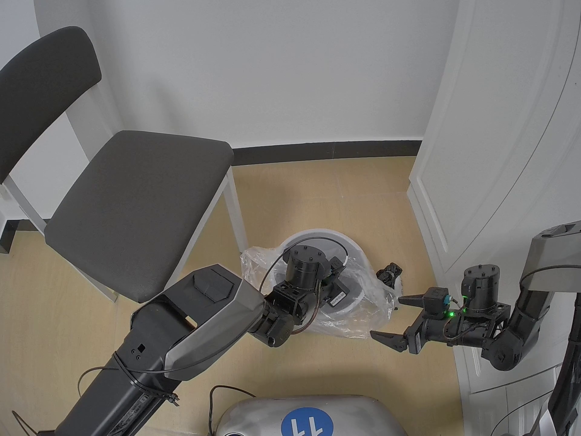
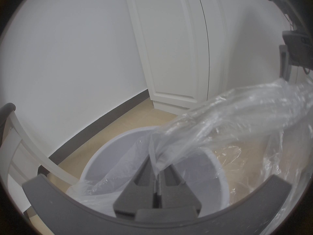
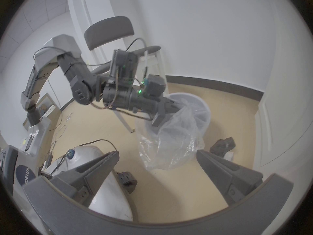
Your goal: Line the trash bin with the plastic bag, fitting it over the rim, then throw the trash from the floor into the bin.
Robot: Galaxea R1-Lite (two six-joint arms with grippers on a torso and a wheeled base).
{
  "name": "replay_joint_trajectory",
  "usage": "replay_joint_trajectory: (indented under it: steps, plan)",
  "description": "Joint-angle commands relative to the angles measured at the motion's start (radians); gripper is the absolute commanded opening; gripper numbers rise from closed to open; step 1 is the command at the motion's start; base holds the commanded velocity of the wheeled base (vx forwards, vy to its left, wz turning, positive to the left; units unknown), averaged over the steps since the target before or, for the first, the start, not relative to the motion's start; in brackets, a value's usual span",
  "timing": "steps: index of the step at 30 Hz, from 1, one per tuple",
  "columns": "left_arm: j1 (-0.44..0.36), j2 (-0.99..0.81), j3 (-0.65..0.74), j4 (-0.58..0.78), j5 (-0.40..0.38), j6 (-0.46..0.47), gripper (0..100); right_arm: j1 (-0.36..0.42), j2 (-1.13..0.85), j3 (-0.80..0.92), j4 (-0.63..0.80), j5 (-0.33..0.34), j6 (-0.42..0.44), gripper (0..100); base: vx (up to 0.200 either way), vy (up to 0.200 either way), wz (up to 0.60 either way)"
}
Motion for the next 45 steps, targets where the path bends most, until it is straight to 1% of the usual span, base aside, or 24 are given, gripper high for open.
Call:
replay_joint_trajectory:
  steps: [1,5,8,13,14,18,20,21,22,23,24,25,26,28,29,30,31,33,34,39,41,42,43,45]
  plan:
    - [-0.007,-0.012,0.005,-0.01,0.001,-0.008,0,-0.034,-0.07,-0.005,0.001,-0.003,-0.001,100,0.0,0.0,0.0]
    - [-0.02,-0.03,0.03,-0.027,-0.001,-0.026,0,-0.062,-0.11,-0.005,0.002,-0.001,-0.001,100,0.0,0.0,0.0]
    - [-0.03,-0.033,0.034,-0.044,-0.001,-0.046,0,-0.066,-0.11,-0.002,0.005,-0.003,-0.004,100,0.0,0.0,0.0]
    - [-0.038,-0.043,0.053,-0.047,0.001,-0.046,0,-0.062,-0.07,-0.022,0.005,-0.004,-0.009,100,0.0,0.0,0.0]
    - [-0.04,-0.055,0.065,-0.046,-0.001,-0.046,100,-0.063,-0.07,-0.027,0.007,-0.004,-0.009,100,0.0,0.0,0.0]
    - [-0.04,-0.081,0.105,-0.044,-0.002,-0.062,100,-0.077,-0.078,-0.033,0.007,-0.007,-0.007,100,0.0,0.0,0.0]
    - [-0.046,-0.098,0.117,-0.047,-0.002,-0.105,100,-0.088,-0.081,-0.042,0.007,-0.007,-0.006,100,0.0,0.0,0.0]
    - [-0.046,-0.098,0.117,-0.047,-0.002,-0.105,100,-0.088,-0.081,-0.042,0.007,-0.007,-0.006,100,0.0,0.0,0.0]
    - [-0.056,-0.13,0.153,-0.053,-0.001,-0.161,100,-0.098,-0.079,-0.045,0.007,-0.007,-0.004,100,0.0,0.0,0.0]
    - [-0.058,-0.141,0.166,-0.058,-0.001,-0.175,100,-0.101,-0.079,-0.047,0.007,-0.007,-0.004,100,0.0,0.0,0.0]
    - [-0.064,-0.184,0.226,-0.063,-0.001,-0.206,100,-0.105,-0.076,-0.053,0.007,-0.007,-0.004,100,0.0,0.0,0.0]
    - [-0.064,-0.193,0.24,-0.063,-0.002,-0.21,100,-0.106,-0.075,-0.056,0.007,-0.007,-0.004,100,0.0,0.0,0.0]
    - [-0.064,-0.245,0.318,-0.066,-0.004,-0.221,100,-0.109,-0.07,-0.065,0.008,-0.007,-0.001,100,0.0,0.0,0.0]
    - [-0.063,-0.293,0.395,-0.07,-0.007,-0.224,100,-0.111,-0.067,-0.071,0.01,-0.007,0.0,100,0.0,0.0,0.0]
    - [-0.063,-0.293,0.395,-0.07,-0.007,-0.224,100,-0.111,-0.067,-0.071,0.01,-0.007,0.0,100,0.0,0.0,0.0]
    - [-0.059,-0.339,0.461,-0.078,-0.007,-0.232,100,-0.111,-0.062,-0.073,0.01,-0.007,0.0,100,0.0,0.0,0.0]
    - [-0.059,-0.391,0.541,-0.099,-0.007,-0.255,100,-0.111,-0.061,-0.074,0.008,-0.013,0.0,100,0.0,0.0,0.0]
    - [-0.061,-0.434,0.607,-0.127,-0.005,-0.284,100,-0.109,-0.059,-0.077,0.008,-0.033,0.0,100,0.0,0.0,0.0]
    - [-0.066,-0.475,0.666,-0.165,-0.001,-0.313,100,-0.105,-0.058,-0.082,0.007,-0.061,0.0,100,0.0,0.0,0.0]
    - [-0.064,-0.532,0.748,-0.237,0.001,-0.33,100,-0.095,-0.044,-0.082,0.005,-0.084,0.0,100,0.0,0.0,0.0]
    - [-0.066,-0.569,0.798,-0.248,0.053,-0.352,100,-0.077,-0.03,-0.082,-0.001,-0.101,0.0,100,0.0,0.0,0.0]
    - [-0.066,-0.573,0.805,-0.248,0.062,-0.358,100,-0.072,-0.03,-0.084,-0.001,-0.107,0.0,100,0.0,0.0,0.0]
    - [-0.069,-0.604,0.832,-0.257,0.099,-0.395,100,-0.06,-0.03,-0.091,-0.004,-0.136,0.002,100,0.0,0.0,0.0]
    - [-0.078,-0.635,0.86,-0.274,0.119,-0.444,100,-0.045,-0.027,-0.12,-0.007,-0.173,0.002,100,0.0,0.0,0.0]
